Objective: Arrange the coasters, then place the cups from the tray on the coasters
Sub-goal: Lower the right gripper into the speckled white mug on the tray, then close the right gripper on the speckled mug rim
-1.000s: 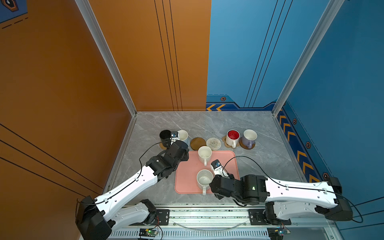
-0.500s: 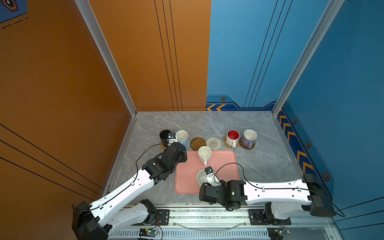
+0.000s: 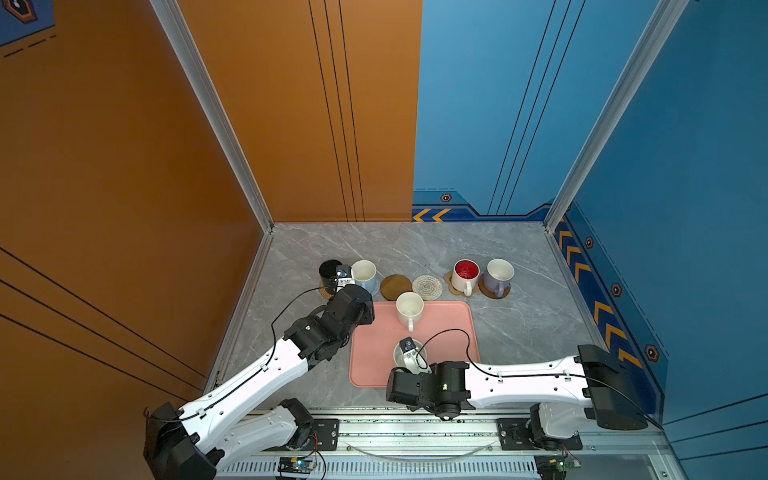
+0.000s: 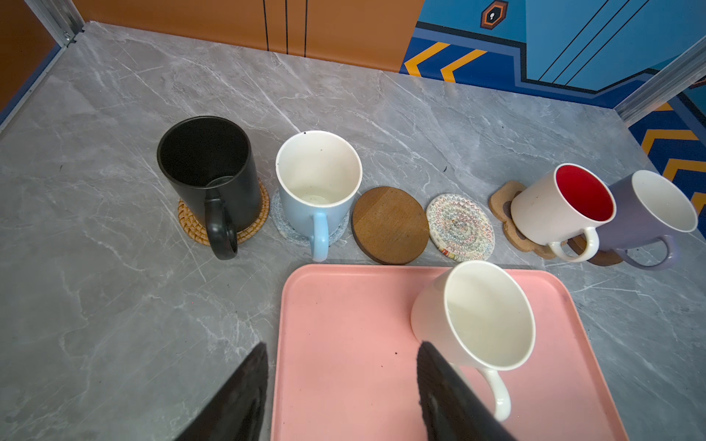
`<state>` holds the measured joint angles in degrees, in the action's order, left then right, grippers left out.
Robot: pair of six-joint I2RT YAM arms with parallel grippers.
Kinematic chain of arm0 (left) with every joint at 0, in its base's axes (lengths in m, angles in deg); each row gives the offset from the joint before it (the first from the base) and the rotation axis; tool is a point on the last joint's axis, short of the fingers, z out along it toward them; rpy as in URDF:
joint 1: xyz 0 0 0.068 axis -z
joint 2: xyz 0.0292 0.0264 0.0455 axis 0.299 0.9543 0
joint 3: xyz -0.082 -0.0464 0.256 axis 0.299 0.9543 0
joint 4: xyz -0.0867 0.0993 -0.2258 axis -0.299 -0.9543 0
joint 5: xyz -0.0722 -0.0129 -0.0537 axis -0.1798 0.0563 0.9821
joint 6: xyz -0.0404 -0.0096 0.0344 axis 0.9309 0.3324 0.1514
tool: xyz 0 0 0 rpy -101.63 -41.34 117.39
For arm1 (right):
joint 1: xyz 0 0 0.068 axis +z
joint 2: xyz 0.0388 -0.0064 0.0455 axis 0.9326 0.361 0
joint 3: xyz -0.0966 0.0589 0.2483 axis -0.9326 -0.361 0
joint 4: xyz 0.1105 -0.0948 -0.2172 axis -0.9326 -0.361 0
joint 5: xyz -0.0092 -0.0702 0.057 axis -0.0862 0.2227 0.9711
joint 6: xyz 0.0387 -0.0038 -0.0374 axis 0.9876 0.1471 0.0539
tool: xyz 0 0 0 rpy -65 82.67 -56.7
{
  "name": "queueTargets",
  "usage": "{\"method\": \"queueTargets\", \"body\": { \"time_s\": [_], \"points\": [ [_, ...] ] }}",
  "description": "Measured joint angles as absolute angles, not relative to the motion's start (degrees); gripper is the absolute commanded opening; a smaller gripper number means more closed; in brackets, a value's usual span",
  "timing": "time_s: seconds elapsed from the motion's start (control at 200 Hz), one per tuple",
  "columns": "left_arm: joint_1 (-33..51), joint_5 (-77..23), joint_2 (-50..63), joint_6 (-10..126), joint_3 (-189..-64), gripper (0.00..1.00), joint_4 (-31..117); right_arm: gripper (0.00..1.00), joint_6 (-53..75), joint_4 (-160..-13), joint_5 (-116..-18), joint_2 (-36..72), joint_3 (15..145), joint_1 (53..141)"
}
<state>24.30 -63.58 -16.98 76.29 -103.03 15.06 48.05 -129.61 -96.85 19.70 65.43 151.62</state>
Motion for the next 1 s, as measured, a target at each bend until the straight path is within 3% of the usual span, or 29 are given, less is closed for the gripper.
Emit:
{"method": "queueTargets", "body": {
  "time_s": [0.656,1.001],
  "points": [
    [24.3,-63.6,-17.0,76.3,-103.0,0.63,15.1,0.60,48.1,-128.3,-95.2,19.7,62.8,148.6],
    [24.2,-63.6,-17.0,76.3,-103.0,0.63,15.0,0.45,47.5,-127.8,-95.0,19.9,62.8,148.6]
  ]
}}
